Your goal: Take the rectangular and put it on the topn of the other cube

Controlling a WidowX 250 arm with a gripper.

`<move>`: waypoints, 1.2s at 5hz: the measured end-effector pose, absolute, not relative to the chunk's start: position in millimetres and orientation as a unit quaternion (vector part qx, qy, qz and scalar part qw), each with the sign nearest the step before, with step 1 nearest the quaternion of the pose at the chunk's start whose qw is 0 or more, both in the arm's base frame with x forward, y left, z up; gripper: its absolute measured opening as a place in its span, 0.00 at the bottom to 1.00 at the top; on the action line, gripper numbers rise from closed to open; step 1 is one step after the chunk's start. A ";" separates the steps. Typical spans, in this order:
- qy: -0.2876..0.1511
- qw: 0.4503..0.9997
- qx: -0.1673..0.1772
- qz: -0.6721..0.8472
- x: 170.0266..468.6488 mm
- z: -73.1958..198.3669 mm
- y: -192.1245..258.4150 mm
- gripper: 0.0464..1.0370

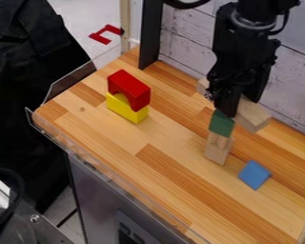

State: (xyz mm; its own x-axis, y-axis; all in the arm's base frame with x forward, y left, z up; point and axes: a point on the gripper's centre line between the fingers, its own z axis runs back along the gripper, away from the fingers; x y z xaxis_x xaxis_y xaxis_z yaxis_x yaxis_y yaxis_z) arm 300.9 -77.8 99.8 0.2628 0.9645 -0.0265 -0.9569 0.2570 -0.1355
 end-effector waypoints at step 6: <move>-0.010 0.817 -0.066 0.573 301.0 93.7 -77.8 0.97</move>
State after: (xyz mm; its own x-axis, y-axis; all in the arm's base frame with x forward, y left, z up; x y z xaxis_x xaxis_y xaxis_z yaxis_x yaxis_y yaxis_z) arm 301.0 -77.8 93.7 0.3425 0.9376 -0.0592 -0.9349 0.3339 -0.1204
